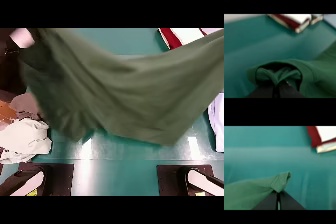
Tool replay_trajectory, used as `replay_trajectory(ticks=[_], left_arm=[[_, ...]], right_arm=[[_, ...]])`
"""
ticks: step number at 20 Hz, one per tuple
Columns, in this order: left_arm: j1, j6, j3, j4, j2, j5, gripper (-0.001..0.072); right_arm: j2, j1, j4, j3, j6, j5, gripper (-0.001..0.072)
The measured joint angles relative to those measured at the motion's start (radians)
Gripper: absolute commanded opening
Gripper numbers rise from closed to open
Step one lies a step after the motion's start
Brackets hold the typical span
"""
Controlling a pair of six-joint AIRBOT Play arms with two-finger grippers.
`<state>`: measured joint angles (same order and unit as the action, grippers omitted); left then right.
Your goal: Fold the shirts.
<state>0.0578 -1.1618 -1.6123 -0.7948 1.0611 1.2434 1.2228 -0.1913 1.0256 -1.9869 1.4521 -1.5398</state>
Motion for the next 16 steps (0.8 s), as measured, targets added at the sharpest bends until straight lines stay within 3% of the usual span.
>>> replay_trajectory(ticks=[4,8,9,10,11,15,16], left_arm=[[0.000,-0.002,0.213,-0.008,0.182,-0.010,0.0038],[0.000,0.039,0.287,0.021,0.374,-0.172,0.0040],[0.000,0.047,0.291,0.034,0.404,-0.220,0.0218],[0.000,0.052,0.293,0.044,0.427,-0.267,0.0500],[0.000,0.058,0.291,0.047,0.446,-0.309,0.0600],[0.031,0.065,0.233,0.030,0.479,-0.320,0.0599],[0.053,0.065,0.209,0.014,0.481,-0.274,0.0599]], right_arm=[[0.250,0.106,0.064,0.000,0.001,-0.027,0.0014],[0.451,0.175,0.140,0.001,0.002,0.100,0.0018],[0.483,0.184,0.148,0.001,0.002,0.132,0.0027],[0.510,0.190,0.153,0.001,0.003,0.163,0.0200],[0.532,0.191,0.159,0.001,0.004,0.192,0.0360],[0.557,0.179,0.164,0.000,0.009,0.230,0.0344],[0.547,0.168,0.170,0.000,0.009,0.211,0.0228]])
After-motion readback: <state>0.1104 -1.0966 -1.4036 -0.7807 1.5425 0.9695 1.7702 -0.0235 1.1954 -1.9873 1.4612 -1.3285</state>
